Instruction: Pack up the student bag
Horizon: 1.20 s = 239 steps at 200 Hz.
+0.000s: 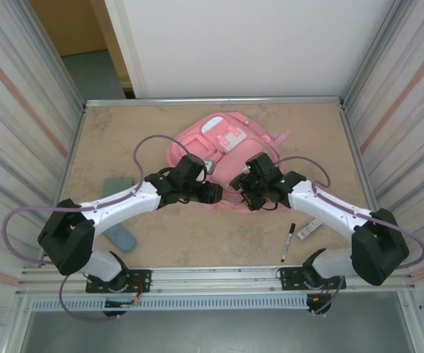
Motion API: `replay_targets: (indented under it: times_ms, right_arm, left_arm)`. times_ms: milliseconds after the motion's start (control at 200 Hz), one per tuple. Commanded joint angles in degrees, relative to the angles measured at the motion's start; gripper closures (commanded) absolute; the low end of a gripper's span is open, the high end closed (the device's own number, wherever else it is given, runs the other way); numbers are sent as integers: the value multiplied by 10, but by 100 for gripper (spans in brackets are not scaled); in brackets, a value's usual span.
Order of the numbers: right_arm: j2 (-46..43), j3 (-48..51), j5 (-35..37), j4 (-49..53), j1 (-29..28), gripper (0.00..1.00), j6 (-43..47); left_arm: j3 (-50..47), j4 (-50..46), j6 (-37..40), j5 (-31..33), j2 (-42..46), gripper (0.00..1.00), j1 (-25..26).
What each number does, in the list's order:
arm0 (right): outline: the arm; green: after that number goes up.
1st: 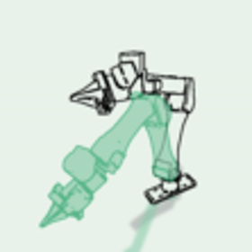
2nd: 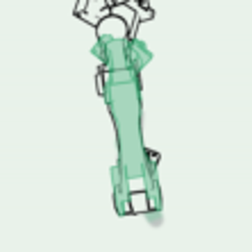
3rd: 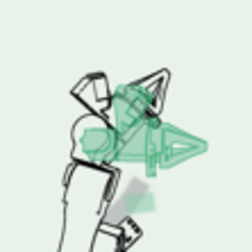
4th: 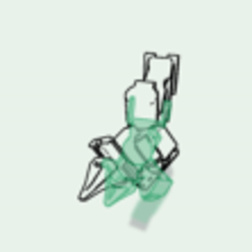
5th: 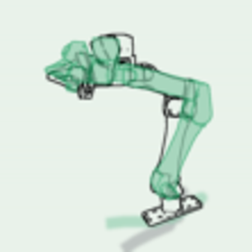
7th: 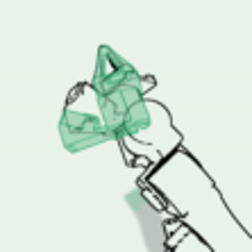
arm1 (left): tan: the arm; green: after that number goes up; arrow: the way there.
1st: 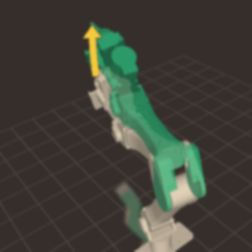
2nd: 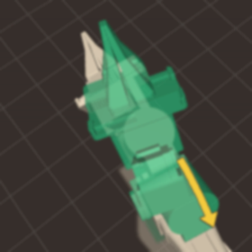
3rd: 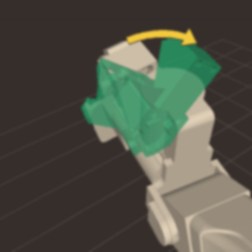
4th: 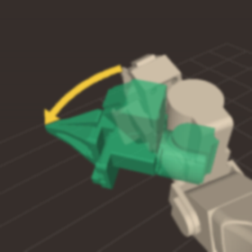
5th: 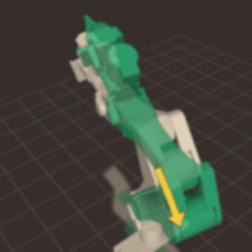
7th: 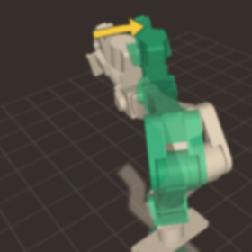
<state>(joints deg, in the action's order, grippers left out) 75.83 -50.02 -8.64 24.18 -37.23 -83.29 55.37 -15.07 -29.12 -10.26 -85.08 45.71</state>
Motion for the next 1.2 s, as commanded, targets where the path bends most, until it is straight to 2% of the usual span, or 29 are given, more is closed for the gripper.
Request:
replay_targets:
  times_ms: [0, 185, 291, 461, 596, 712, 807, 882, 962, 1193]
  right_arm:
    - [-21, 13, 2, 14, 23, 40, 19]
    - [-44, 18, 0, 18, 40, 40, 39]
    - [-57, 17, 22, 22, 37, 41, 55]
    - [-61, 18, 28, 26, 39, 44, 62]
    - [-54, 19, 19, 22, 40, 46, 67]
    - [-52, 18, 28, 20, 33, 48, 79]
    - [-44, 15, 25, 26, 35, 48, 93]
    - [-42, 15, 25, 35, 39, 46, 96]
    - [-42, 23, 31, 34, 39, 45, 95]
    - [-43, 27, 18, 26, 50, 44, 97]
  left_arm:
    - [7, -13, 51, 10, -44, 46, -1]
    - [20, 9, 74, 5, -104, 47, -2]
    - [31, 18, 81, 4, -139, 50, -3]
    - [28, 58, 90, -39, -154, 75, -2]
    - [19, 68, 102, -34, -129, 83, -2]
    - [12, 69, 118, -36, -94, 86, -1]
    - [-3, 84, 128, -34, -68, 83, -2]
    - [-4, 79, 132, -36, -56, 62, -4]
    - [-13, 89, 145, -40, -56, 53, -3]
    - [6, 91, 165, -49, -103, 53, -3]
